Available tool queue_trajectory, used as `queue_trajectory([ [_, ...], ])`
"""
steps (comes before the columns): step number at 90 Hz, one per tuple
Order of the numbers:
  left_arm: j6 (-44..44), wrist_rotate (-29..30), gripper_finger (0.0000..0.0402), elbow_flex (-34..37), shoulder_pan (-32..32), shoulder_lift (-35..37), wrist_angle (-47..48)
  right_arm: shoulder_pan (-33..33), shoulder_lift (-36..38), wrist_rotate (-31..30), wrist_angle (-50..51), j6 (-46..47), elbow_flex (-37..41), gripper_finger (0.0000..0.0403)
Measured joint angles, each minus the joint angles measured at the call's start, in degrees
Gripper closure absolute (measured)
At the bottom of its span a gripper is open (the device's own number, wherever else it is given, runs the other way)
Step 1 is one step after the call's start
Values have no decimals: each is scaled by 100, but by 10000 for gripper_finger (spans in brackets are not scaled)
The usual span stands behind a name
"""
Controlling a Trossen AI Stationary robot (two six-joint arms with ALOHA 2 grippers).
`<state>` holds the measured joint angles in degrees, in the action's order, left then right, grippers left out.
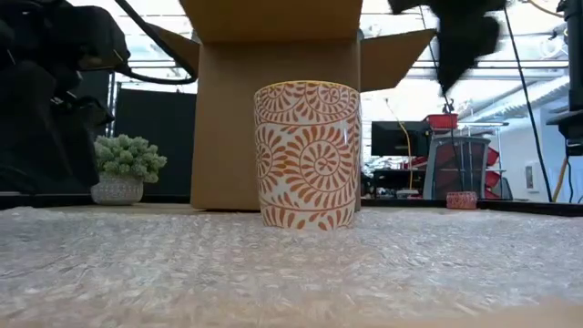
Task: Wrap mug
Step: Wrap the yellow patterned mug with bubble wrap
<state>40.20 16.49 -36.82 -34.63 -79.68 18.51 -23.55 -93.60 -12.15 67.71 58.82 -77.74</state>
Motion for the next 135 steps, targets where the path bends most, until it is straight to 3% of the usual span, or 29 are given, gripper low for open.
queue_trajectory([
  [11, 1, -202, 228, 0, 0, 0, 3, -333, 4, -9, 89, 802, 667, 229],
  [33, -1, -292, 228, 71, -81, -79, 33, -781, -4, 33, -2325, 1534, 2622, 231],
  [44, -4, -245, 228, 72, -78, -270, -6, -931, 28, 205, -2786, 1966, 3041, 231],
  [64, -167, -45, 228, 58, 12, -803, -68, -1534, 20, 174, -2961, 3002, 3097, 232],
  [82, -652, 23, 228, 22, 141, -819, -30, -2096, 8, 248, -3150, 4042, 3059, 232],
  [112, -671, -259, 228, -295, 65, -475, 200, -2258, 583, 555, -1508, 3994, 2091, 232],
  [135, -456, -279, 228, -302, -120, -457, 340, -2713, 688, 522, -1238, 5460, 2580, 232],
])
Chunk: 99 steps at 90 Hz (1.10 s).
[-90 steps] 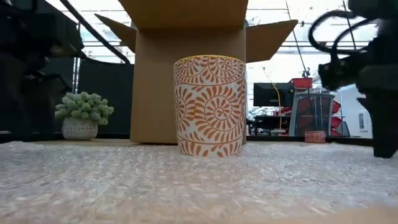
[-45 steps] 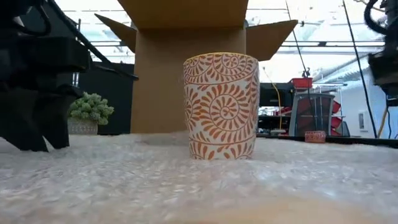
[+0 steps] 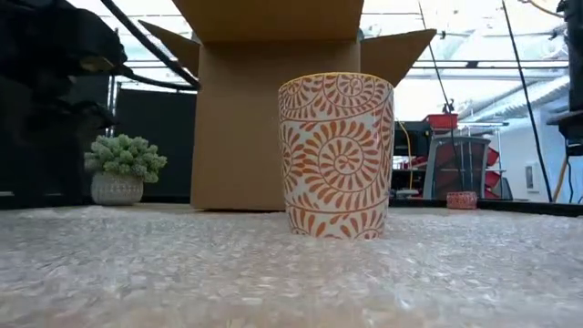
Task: Wrap mug
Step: Wrap the yellow patterned mug with bubble wrap
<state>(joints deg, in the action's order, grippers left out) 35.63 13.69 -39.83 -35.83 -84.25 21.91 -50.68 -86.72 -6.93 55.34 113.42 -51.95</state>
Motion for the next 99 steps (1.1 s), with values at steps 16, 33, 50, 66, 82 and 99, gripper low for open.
queue_trajectory([
  [16, 1, 11, 228, 0, -57, 0, 3, -452, 0, -11, -676, 1116, 657, 232],
  [33, 2, 54, 228, -2, -57, 1, -42, -585, 42, -206, -1659, 1382, 1262, 232],
  [50, 5, 142, 228, -2, -57, 2, -43, -582, 6, -953, -1971, 1120, 1233, 245],
  [66, 0, 203, 228, -2, -40, 4, -139, -572, -11, -1768, -2665, 528, 1211, 294],
  [82, -15, 238, 228, -4, -16, 4, -212, -528, -3, -2532, -3183, -193, 1211, 392],
  [99, -13, 249, 228, -4, -20, 4, -220, -332, 22, -3317, -4334, -1644, 1211, 395],
])
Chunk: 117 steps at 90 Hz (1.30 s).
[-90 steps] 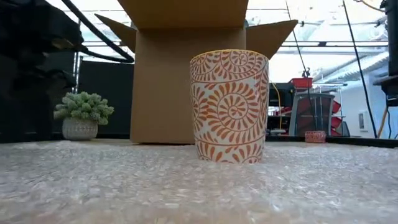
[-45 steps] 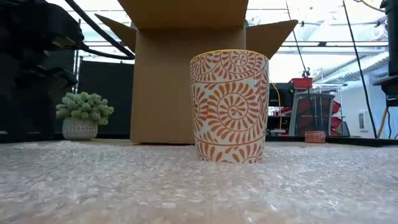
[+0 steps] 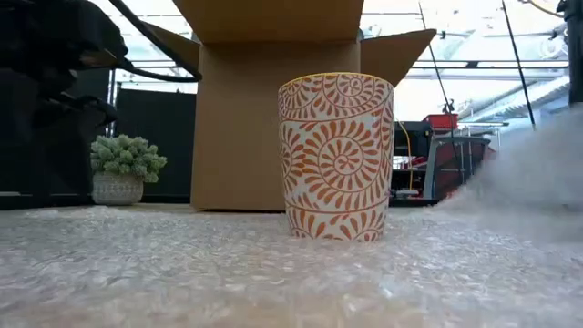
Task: Wrap mug
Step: Wrap the yellow patterned mug with bubble wrap
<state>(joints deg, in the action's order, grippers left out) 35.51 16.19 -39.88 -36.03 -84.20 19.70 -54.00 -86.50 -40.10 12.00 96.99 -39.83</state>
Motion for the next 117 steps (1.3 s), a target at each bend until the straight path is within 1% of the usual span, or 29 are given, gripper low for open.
queue_trajectory([
  [8, 1, 4, 228, 0, 0, 0, -38, 198, 0, -231, -713, -1015, 0, 401],
  [18, -29, 12, 228, 0, 0, 1, -217, 606, 0, -547, -1826, -2452, 0, 401],
  [29, -33, 19, 228, 0, 0, 2, -314, 1085, 0, -482, -3148, -4317, 0, 402],
  [37, -28, 36, 228, 0, 0, 2, -313, 1385, 4, -122, -3634, -5101, -4, 402],
  [45, -3, 37, 228, 0, 0, 2, -315, 1565, 4, 208, -3660, -5223, -4, 402],
  [53, 1, 43, 228, 0, 1, 2, -325, 1740, 4, 290, -3771, -5296, -2, 403],
  [58, -21, 84, 228, 0, 4, 2, -353, 1873, 2, 354, -4146, -5594, -2, 403],
  [63, -54, 102, 228, 0, 7, 2, -387, 1998, 2, 571, -4614, -6040, -14, 403],
  [67, -108, 103, 228, 0, 9, 2, -454, 2090, 2, 759, -4791, -6342, -80, 403],
  [72, -137, 105, 228, 0, 9, 2, -514, 2213, 2, 986, -4751, -6580, -231, 403],
  [79, -140, 105, 228, 0, 9, 2, -640, 2399, -6, 1262, -4389, -6726, -469, 403],
  [91, -145, 105, 228, 0, 5, 2, -966, 2656, -195, 1486, -3764, -6747, -751, 403],
  [97, -158, 105, 228, -2, 7, 2, -1139, 2740, -335, 1538, -3738, -6710, -800, 403],
  [104, -157, 105, 228, -33, 6, 2, -1255, 2858, -527, 1759, -3756, -6624, -849, 403],
  [111, -188, 105, 228, -163, 6, 2, -1257, 2943, -744, 1947, -3749, -6490, -859, 403],
  [117, -210, 109, 228, -330, 7, 2, -1261, 2979, -911, 1975, -3768, -6405, -859, 403],
])
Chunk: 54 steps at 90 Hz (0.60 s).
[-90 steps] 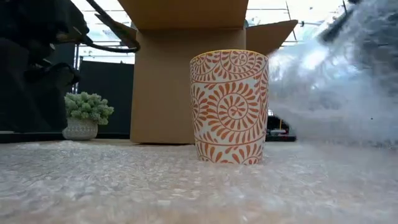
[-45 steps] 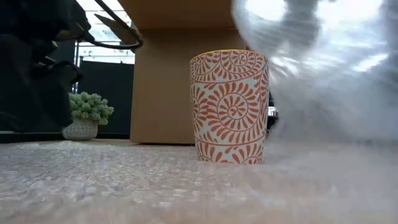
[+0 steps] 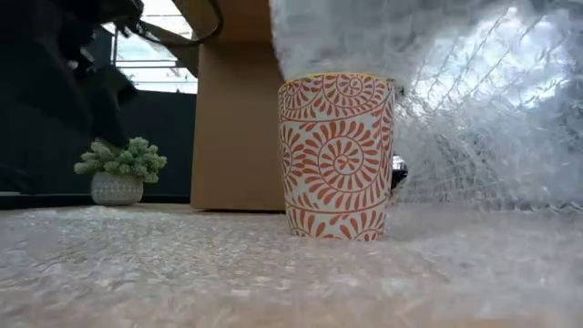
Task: Wrap mug
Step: Wrap the yellow patterned mug with bubble wrap
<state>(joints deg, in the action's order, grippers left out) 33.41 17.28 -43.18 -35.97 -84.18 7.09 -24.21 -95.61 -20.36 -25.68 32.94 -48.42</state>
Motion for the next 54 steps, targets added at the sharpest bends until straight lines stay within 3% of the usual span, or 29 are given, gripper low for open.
queue_trajectory([
  [26, -1317, 804, 228, -777, 107, 37, -439, 26, -278, 129, -125, 46, -7, 403],
  [54, -1810, 144, 228, -782, 929, -573, -1747, 24, -280, 126, -281, -106, -7, 403],
])
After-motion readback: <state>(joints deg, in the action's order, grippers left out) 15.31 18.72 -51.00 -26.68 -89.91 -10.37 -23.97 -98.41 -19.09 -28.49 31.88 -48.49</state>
